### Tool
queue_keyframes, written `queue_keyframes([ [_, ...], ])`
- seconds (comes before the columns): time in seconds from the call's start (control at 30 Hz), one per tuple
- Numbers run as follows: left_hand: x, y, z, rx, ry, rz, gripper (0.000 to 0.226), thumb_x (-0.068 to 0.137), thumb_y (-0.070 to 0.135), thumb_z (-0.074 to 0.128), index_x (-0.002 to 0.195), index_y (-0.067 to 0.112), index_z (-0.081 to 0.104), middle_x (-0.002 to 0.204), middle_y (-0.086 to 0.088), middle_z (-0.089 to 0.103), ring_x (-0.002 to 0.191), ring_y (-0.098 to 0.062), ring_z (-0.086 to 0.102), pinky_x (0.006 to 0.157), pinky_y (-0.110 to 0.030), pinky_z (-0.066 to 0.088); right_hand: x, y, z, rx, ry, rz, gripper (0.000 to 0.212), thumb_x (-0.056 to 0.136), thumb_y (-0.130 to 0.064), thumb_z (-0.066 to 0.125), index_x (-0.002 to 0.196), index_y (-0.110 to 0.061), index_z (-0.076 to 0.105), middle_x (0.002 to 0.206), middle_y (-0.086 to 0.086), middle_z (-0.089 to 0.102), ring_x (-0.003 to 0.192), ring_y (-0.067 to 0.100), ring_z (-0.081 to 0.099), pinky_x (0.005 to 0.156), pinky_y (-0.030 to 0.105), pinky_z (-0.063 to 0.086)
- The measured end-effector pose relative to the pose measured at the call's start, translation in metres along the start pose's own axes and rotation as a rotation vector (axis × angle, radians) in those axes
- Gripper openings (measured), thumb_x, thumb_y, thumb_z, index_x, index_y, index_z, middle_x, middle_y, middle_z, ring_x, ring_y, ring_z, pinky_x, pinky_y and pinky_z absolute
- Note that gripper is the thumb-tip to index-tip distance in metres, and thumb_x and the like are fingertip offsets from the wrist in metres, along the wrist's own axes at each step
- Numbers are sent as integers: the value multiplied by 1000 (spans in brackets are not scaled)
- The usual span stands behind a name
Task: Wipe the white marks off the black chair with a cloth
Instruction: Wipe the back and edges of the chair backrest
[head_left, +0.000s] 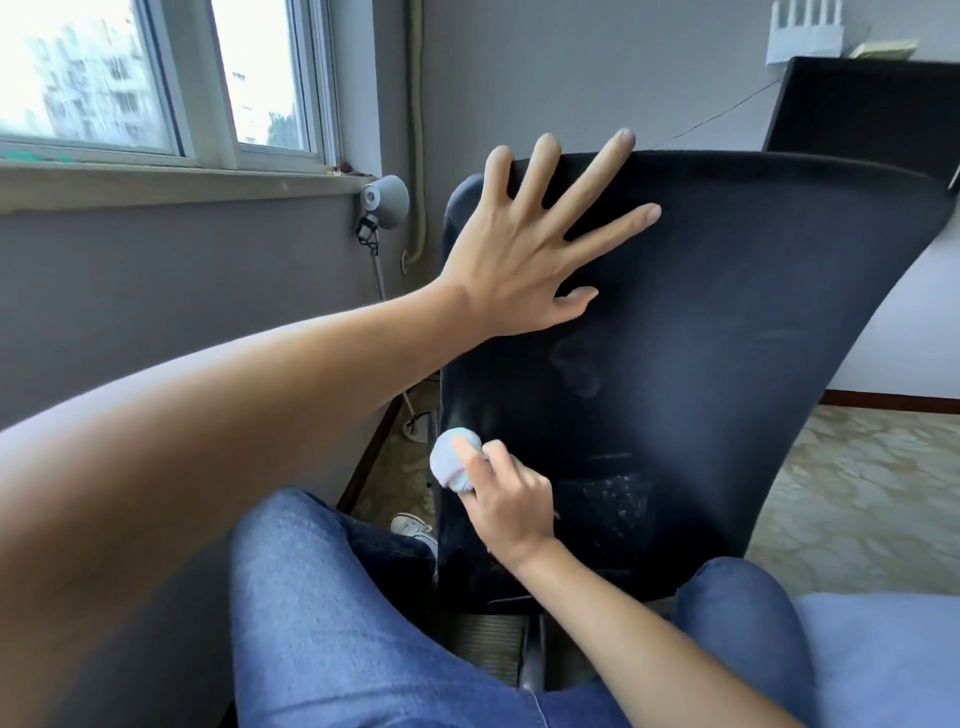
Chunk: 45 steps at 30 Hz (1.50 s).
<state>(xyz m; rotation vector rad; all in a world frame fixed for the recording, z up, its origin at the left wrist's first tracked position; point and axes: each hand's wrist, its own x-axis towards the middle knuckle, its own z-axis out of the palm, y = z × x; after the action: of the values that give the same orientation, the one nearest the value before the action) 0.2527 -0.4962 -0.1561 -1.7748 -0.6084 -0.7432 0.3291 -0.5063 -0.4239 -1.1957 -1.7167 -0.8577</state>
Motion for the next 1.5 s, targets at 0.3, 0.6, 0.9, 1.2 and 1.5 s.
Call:
queue_keyframes([
  [0.3, -4, 7, 4, 15, -19, -47, 102, 84, 79, 55, 165, 42, 7, 173, -18, 15, 139, -58, 37, 104, -74, 32, -19, 27, -23, 61, -167, -131, 46, 73, -23, 72, 118, -27, 59, 77, -2, 51, 55, 18, 56, 39, 28, 36],
  [0.6, 1, 13, 1, 25, -14, -55, 101, 84, 75, 58, 166, 40, 9, 172, -20, 18, 140, -59, 38, 104, -75, 33, -25, 9, 16, 6, -132, -219, 43, 80, -11, 70, 121, -24, 65, 78, 1, 50, 56, 19, 50, 41, 32, 39],
  [0.9, -3, 7, 5, 30, -5, -47, 100, 85, 75, 56, 166, 41, 7, 171, -20, 19, 139, -60, 38, 104, -76, 33, -86, 74, -7, -72, -368, -181, 38, 65, -24, 71, 103, -28, 74, 76, -5, 56, 56, 16, 59, 43, 30, 41],
  [1.2, 3, 15, 4, 40, 12, -47, 99, 86, 75, 54, 166, 40, 8, 171, -21, 20, 139, -60, 39, 104, -76, 34, -27, 151, -84, -179, 112, 704, 37, 97, -39, 62, 116, -11, 49, 89, 21, 70, 66, 45, 67, 52, 40, 46],
  [1.5, 2, 15, 2, 38, 5, -51, 95, 88, 75, 51, 166, 41, 8, 171, -21, 20, 139, -60, 39, 104, -77, 34, -71, 1, 22, -22, -269, 194, 40, 73, -23, 79, 104, -15, 55, 72, 2, 57, 46, 20, 59, 38, 28, 40],
])
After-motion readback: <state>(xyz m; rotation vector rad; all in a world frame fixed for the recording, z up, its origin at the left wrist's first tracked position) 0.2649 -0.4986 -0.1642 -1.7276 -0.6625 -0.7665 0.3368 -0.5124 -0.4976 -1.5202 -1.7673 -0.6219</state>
